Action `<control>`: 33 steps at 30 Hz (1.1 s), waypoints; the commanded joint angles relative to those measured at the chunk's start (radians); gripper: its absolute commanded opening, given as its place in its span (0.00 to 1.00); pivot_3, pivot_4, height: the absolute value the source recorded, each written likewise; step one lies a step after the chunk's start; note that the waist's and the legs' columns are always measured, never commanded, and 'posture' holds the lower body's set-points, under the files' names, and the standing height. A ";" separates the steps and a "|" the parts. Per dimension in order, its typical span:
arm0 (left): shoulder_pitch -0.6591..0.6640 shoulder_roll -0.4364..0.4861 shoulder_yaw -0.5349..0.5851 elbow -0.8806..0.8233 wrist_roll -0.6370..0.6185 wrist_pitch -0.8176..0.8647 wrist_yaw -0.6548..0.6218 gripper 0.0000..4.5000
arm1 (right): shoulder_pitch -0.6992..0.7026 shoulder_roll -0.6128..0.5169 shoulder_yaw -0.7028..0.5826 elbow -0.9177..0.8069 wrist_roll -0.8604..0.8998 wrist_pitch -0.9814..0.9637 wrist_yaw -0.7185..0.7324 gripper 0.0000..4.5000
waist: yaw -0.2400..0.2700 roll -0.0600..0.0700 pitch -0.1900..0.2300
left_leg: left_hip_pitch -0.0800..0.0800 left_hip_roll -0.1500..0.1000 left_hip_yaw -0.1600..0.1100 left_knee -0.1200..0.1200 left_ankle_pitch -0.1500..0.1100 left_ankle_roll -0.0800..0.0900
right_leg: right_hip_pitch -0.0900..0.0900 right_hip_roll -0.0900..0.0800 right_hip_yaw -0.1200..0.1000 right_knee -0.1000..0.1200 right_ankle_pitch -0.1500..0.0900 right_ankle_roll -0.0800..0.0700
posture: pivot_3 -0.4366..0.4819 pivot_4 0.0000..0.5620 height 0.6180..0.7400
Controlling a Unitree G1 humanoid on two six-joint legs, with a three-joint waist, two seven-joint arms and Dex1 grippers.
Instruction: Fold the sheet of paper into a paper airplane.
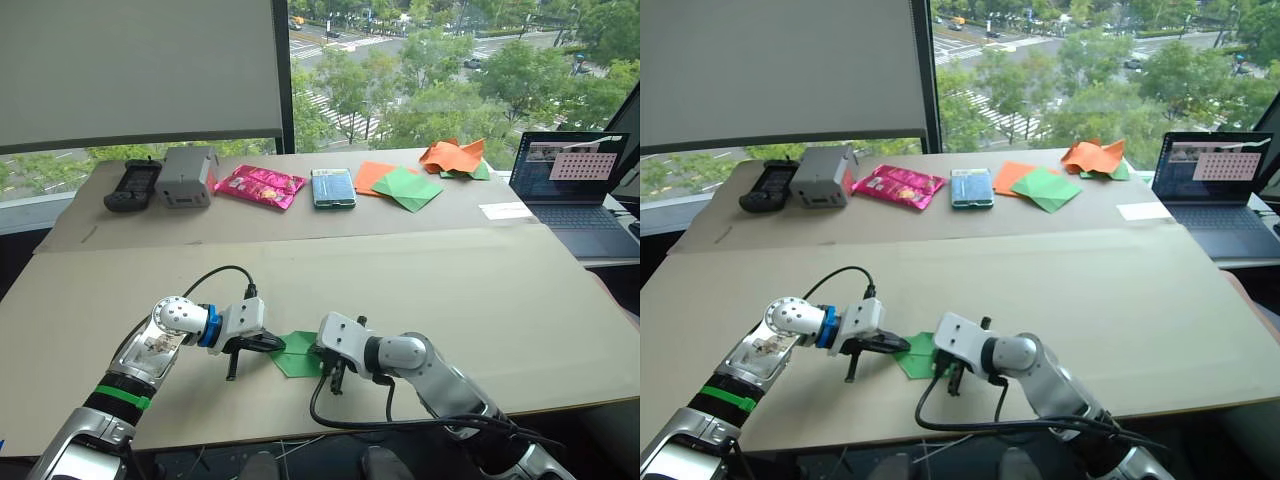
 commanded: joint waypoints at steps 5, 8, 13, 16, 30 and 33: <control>0.004 0.019 -0.018 0.046 0.044 -0.006 -0.004 0.00 | 0.116 -0.109 -0.023 0.051 -0.019 0.125 0.007 0.01 | 0.010 -0.001 -0.002 | 0.000 0.000 0.000 0.001 0.000 -0.001 | 0.000 -0.001 0.000 0.000 -0.002 0.000 | 0.48 0.27 0.88; 0.009 0.021 -0.018 0.044 0.043 -0.012 -0.004 0.00 | 0.155 -0.132 -0.041 0.017 -0.015 0.139 0.003 0.01 | 0.010 -0.002 -0.002 | 0.000 0.000 0.000 0.001 -0.001 -0.001 | 0.000 -0.001 0.000 -0.001 -0.005 0.000 | 0.48 0.27 0.88; 0.012 0.018 -0.019 0.045 0.043 -0.019 -0.002 0.00 | 0.192 -0.154 -0.065 -0.038 -0.011 0.155 -0.002 0.01 | 0.011 -0.003 -0.003 | -0.001 0.000 0.001 0.002 -0.001 -0.002 | 0.001 -0.002 0.000 -0.001 -0.007 0.000 | 0.48 0.27 0.88; 0.011 0.017 -0.019 0.048 0.043 -0.022 -0.002 0.00 | 0.176 -0.093 -0.154 -0.126 0.076 0.097 -0.003 0.01 | 0.011 -0.004 -0.002 | -0.001 0.000 0.001 0.004 -0.002 -0.003 | 0.001 -0.002 0.000 -0.001 -0.007 0.000 | 0.48 0.27 0.88; 0.007 0.010 -0.014 0.046 0.044 -0.025 0.002 0.00 | 0.026 0.081 -0.145 -0.091 0.181 0.102 -0.097 0.01 | 0.002 -0.001 0.008 | -0.003 0.000 0.000 0.003 -0.002 -0.003 | -0.002 -0.001 0.000 0.000 -0.007 0.000 | 0.48 0.27 0.88; 0.008 0.010 -0.013 0.041 0.043 -0.025 0.004 0.00 | 0.028 0.065 -0.122 -0.016 0.150 0.090 -0.104 0.01 | 0.002 -0.001 0.008 | -0.004 0.000 0.000 0.003 -0.002 -0.003 | -0.002 -0.001 0.000 0.000 -0.007 0.000 | 0.48 0.27 0.88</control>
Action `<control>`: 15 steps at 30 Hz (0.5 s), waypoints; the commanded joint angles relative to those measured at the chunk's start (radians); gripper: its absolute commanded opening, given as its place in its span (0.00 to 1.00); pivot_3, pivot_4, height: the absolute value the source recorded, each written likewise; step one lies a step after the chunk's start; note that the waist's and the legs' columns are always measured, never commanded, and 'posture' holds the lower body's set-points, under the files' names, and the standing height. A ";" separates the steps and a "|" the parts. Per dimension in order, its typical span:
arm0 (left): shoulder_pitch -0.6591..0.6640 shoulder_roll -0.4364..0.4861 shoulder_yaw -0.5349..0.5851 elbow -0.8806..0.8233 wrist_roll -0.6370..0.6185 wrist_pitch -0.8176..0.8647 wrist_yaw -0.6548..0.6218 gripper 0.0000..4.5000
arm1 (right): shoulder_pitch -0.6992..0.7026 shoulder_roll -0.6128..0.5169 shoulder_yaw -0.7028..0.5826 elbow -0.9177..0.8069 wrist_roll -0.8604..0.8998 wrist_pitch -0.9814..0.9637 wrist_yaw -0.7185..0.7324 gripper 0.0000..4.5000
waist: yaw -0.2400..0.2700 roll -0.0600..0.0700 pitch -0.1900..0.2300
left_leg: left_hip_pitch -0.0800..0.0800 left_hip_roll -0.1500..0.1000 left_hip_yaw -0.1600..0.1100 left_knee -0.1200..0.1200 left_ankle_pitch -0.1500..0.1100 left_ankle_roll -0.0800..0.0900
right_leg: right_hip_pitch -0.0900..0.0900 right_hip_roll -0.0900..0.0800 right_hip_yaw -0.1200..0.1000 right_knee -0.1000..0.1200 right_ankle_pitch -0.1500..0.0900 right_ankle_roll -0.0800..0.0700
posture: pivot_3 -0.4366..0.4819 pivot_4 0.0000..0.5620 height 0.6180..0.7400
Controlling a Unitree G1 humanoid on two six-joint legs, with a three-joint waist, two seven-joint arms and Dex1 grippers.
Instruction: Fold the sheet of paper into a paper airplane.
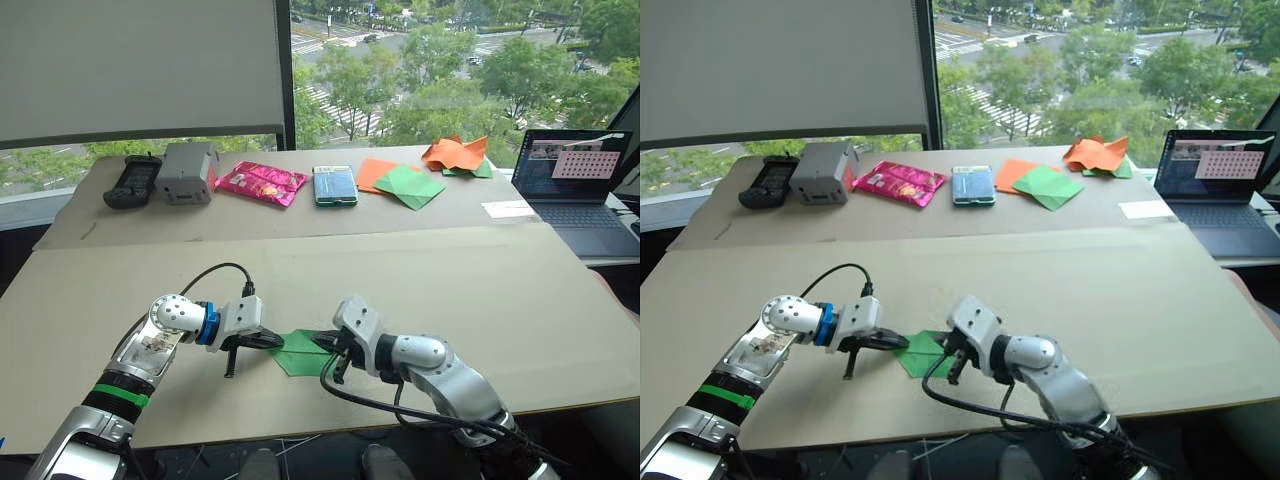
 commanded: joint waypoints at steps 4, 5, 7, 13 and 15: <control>0.013 -0.002 -0.017 -0.009 0.016 0.036 -0.006 0.00 | 0.007 -0.033 0.035 0.074 -0.048 -0.027 0.000 0.01 | -0.001 0.001 0.000 | 0.001 0.000 0.000 0.000 0.000 0.000 | 0.000 0.000 0.000 0.000 0.000 0.000 | 0.48 0.27 0.88; 0.012 -0.007 -0.014 -0.022 0.003 0.046 -0.009 0.00 | 0.013 -0.040 0.044 0.080 -0.054 -0.024 0.003 0.01 | 0.000 0.001 0.000 | 0.001 0.000 0.000 -0.001 0.000 0.000 | 0.000 0.000 0.000 0.000 0.000 0.000 | 0.48 0.27 0.88; 0.009 -0.028 -0.006 -0.065 -0.039 0.098 -0.015 0.00 | 0.017 -0.041 0.052 0.087 -0.058 -0.001 -0.002 0.01 | 0.001 0.000 0.000 | 0.001 0.000 0.000 0.000 0.000 0.000 | 0.000 0.000 0.000 0.000 0.000 0.000 | 0.48 0.27 0.88; 0.011 -0.063 -0.027 -0.084 -0.022 0.124 -0.007 0.00 | 0.013 -0.039 0.066 0.095 -0.062 0.027 -0.019 0.01 | -0.004 -0.001 0.000 | 0.000 0.000 0.000 0.000 0.000 0.000 | 0.000 0.000 0.000 0.000 0.000 0.000 | 0.48 0.27 0.88; 0.007 -0.069 -0.035 -0.063 -0.006 0.112 0.001 0.00 | 0.012 -0.036 0.071 0.090 -0.060 0.034 -0.024 0.01 | -0.005 0.000 0.000 | 0.001 0.000 0.000 0.000 0.000 0.000 | 0.001 0.000 0.000 0.000 0.000 0.000 | 0.48 0.27 0.88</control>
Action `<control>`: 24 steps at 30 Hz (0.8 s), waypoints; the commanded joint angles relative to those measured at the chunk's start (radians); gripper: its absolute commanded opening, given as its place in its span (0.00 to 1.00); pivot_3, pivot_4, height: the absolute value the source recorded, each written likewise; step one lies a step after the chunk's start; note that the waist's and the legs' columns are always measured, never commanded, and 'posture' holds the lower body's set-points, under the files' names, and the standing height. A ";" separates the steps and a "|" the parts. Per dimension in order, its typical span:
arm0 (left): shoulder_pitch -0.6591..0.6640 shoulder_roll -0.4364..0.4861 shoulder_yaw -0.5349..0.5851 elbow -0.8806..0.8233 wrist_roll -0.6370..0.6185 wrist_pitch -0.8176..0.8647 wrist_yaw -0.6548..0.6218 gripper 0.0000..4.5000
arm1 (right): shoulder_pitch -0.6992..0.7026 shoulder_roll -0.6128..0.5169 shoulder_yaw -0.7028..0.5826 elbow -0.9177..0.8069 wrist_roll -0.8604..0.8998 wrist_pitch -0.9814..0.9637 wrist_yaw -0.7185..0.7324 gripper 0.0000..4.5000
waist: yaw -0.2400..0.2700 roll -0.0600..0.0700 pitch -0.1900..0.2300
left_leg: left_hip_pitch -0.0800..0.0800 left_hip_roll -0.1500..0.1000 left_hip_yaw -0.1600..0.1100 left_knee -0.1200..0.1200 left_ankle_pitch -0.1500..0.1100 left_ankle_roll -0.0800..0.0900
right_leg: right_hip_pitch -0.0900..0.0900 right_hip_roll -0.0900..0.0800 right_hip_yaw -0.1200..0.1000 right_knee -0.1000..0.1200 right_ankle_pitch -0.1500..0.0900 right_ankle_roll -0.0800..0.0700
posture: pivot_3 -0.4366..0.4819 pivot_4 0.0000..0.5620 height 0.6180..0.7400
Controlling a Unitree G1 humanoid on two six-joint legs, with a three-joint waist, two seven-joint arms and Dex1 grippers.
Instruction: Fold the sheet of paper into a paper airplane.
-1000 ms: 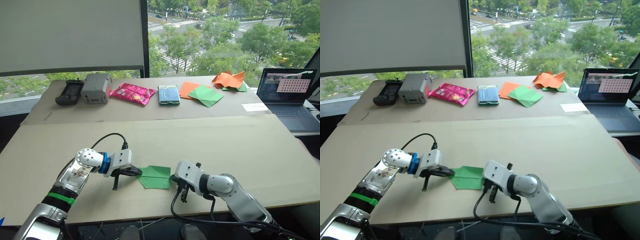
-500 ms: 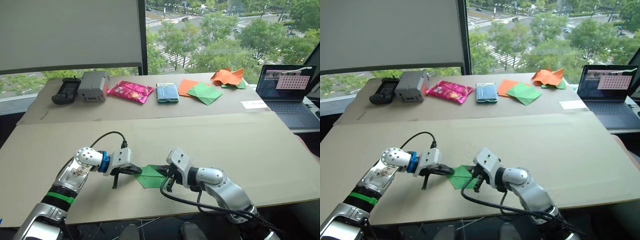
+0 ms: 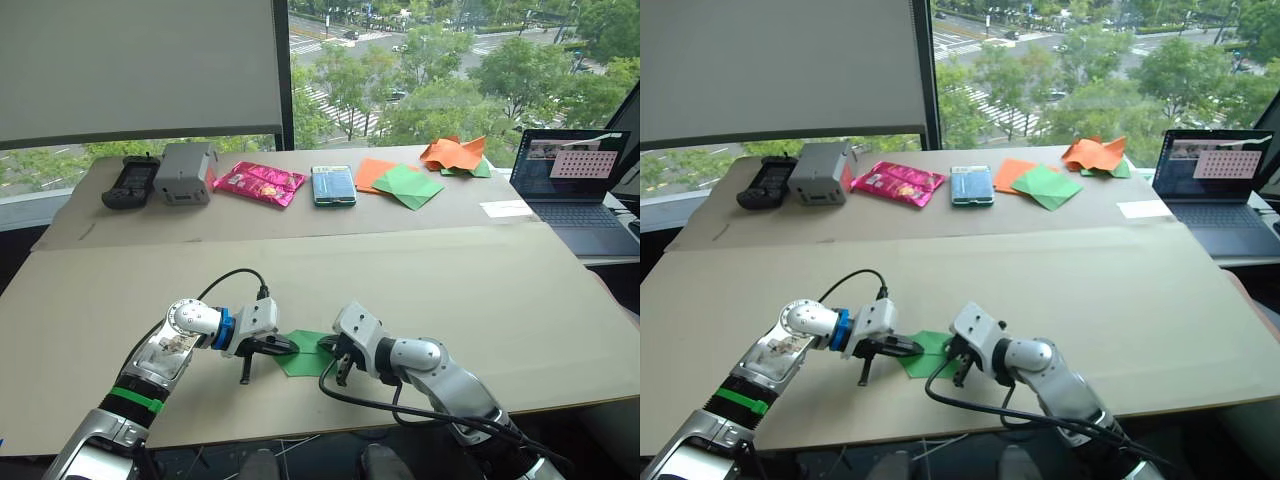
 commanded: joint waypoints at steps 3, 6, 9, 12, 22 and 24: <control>-0.013 -0.013 -0.027 0.038 0.048 -0.034 0.023 0.00 | 0.015 -0.007 0.032 0.036 -0.021 0.079 -0.013 0.01 | 0.001 0.000 0.000 | 0.000 0.000 0.000 0.000 0.000 0.000 | 0.000 0.000 0.000 0.000 0.000 0.000 | 0.48 0.27 0.88; -0.011 -0.010 -0.041 0.058 0.067 -0.049 0.018 0.00 | 0.012 -0.006 0.035 0.031 -0.020 0.092 -0.017 0.01 | 0.001 -0.001 -0.001 | 0.000 0.000 0.000 0.000 0.000 0.000 | 0.000 0.000 0.000 0.000 0.000 0.000 | 0.48 0.27 0.88; -0.005 0.007 -0.048 0.086 0.081 -0.059 0.011 0.00 | 0.010 -0.004 0.034 0.027 -0.018 0.104 -0.024 0.01 | 0.001 0.000 -0.002 | 0.001 0.000 0.000 0.000 0.000 0.000 | 0.000 0.000 0.000 0.000 0.000 0.000 | 0.48 0.27 0.88; 0.001 0.026 -0.042 0.107 0.080 -0.074 0.004 0.00 | 0.008 -0.005 0.034 0.021 -0.015 0.113 -0.027 0.01 | -0.001 0.000 -0.003 | 0.001 0.000 0.000 0.000 0.000 0.000 | 0.000 0.000 0.000 0.000 0.000 0.000 | 0.48 0.27 0.88; 0.044 0.075 -0.013 0.121 0.059 -0.058 -0.001 0.00 | -0.002 0.000 0.033 0.037 -0.013 0.120 -0.033 0.01 | -0.019 0.001 -0.006 | 0.004 0.000 0.000 -0.003 0.000 0.000 | 0.001 0.000 0.000 0.000 0.000 0.000 | 0.48 0.27 0.88; 0.061 0.088 -0.004 0.118 0.056 -0.057 -0.001 0.00 | -0.010 0.005 0.032 0.048 -0.013 0.118 -0.034 0.01 | -0.023 0.001 -0.007 | 0.004 0.000 0.000 -0.003 0.000 0.000 | 0.001 0.000 0.000 0.000 0.000 0.000 | 0.48 0.27 0.88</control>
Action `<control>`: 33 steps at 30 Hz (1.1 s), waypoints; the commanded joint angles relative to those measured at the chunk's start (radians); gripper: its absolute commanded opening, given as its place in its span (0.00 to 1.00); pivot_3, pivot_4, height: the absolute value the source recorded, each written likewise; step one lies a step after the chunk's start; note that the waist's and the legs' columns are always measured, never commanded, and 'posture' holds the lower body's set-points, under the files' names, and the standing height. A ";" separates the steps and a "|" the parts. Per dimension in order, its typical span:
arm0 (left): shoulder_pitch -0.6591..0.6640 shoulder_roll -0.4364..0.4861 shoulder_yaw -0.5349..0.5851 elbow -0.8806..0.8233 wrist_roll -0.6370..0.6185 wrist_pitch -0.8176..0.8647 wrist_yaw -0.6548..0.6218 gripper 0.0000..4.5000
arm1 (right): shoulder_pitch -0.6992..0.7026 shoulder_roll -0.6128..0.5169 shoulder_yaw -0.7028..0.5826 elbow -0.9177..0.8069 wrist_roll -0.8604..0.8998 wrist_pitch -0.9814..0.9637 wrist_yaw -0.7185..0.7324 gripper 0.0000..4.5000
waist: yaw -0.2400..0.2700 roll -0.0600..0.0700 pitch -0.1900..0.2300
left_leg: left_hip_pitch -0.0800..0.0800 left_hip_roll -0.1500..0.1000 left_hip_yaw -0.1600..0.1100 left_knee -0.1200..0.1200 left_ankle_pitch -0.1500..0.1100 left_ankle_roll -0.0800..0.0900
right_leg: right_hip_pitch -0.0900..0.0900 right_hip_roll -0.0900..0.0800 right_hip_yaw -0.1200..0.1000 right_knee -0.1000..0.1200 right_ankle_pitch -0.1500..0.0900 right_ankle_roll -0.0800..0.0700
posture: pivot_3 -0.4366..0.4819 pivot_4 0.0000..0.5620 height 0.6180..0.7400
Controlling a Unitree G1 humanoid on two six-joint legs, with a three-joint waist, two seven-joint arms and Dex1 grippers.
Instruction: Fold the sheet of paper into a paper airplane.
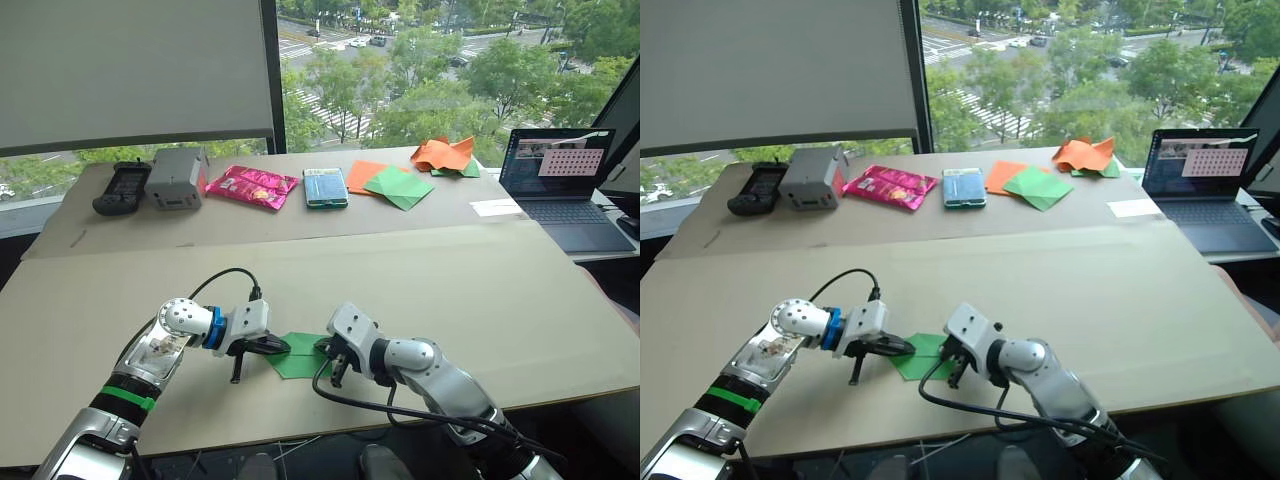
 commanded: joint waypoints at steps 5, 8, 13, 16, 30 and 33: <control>0.093 0.087 0.011 0.048 0.047 0.029 0.004 0.00 | -0.002 -0.004 0.009 0.073 -0.016 0.054 -0.009 0.01 | -0.008 -0.001 -0.002 | 0.002 0.000 0.000 -0.003 0.000 0.000 | -0.001 0.000 0.000 0.000 0.000 0.000 | 0.48 0.27 0.88; 0.106 0.098 0.025 0.050 0.047 0.032 0.013 0.00 | -0.006 -0.003 0.011 0.075 -0.016 0.054 -0.008 0.01 | -0.009 0.000 -0.002 | 0.003 0.000 0.000 -0.004 0.000 0.000 | -0.001 0.000 0.000 0.000 0.000 0.000 | 0.48 0.27 0.88; 0.130 0.109 0.046 0.032 0.039 0.044 0.019 0.00 | -0.017 0.005 0.016 0.085 -0.015 0.052 -0.007 0.01 | -0.008 0.000 -0.002 | 0.003 0.000 0.000 -0.004 0.000 0.000 | -0.001 0.000 0.000 0.000 0.000 0.000 | 0.48 0.27 0.88; 0.146 0.120 0.056 0.025 0.036 0.046 0.018 0.00 | -0.021 0.006 0.017 0.090 -0.015 0.051 -0.007 0.01 | -0.010 0.000 -0.002 | 0.003 0.000 0.000 -0.004 0.000 0.000 | -0.002 0.000 0.000 0.000 0.000 0.000 | 0.48 0.27 0.88; 0.178 0.160 0.119 -0.014 0.002 0.070 0.029 0.00 | -0.036 0.017 0.024 0.098 -0.018 0.043 -0.005 0.01 | -0.021 0.001 -0.002 | 0.002 0.000 0.000 -0.006 0.000 0.000 | -0.003 0.000 0.000 0.000 0.000 0.000 | 0.48 0.27 0.88; 0.172 0.149 0.153 -0.058 -0.043 0.116 0.035 0.00 | -0.040 0.030 0.013 0.074 -0.004 0.023 -0.002 0.01 | -0.022 0.001 -0.002 | 0.002 0.000 0.000 -0.006 0.000 0.000 | -0.005 0.000 0.000 0.000 0.000 0.000 | 0.48 0.27 0.88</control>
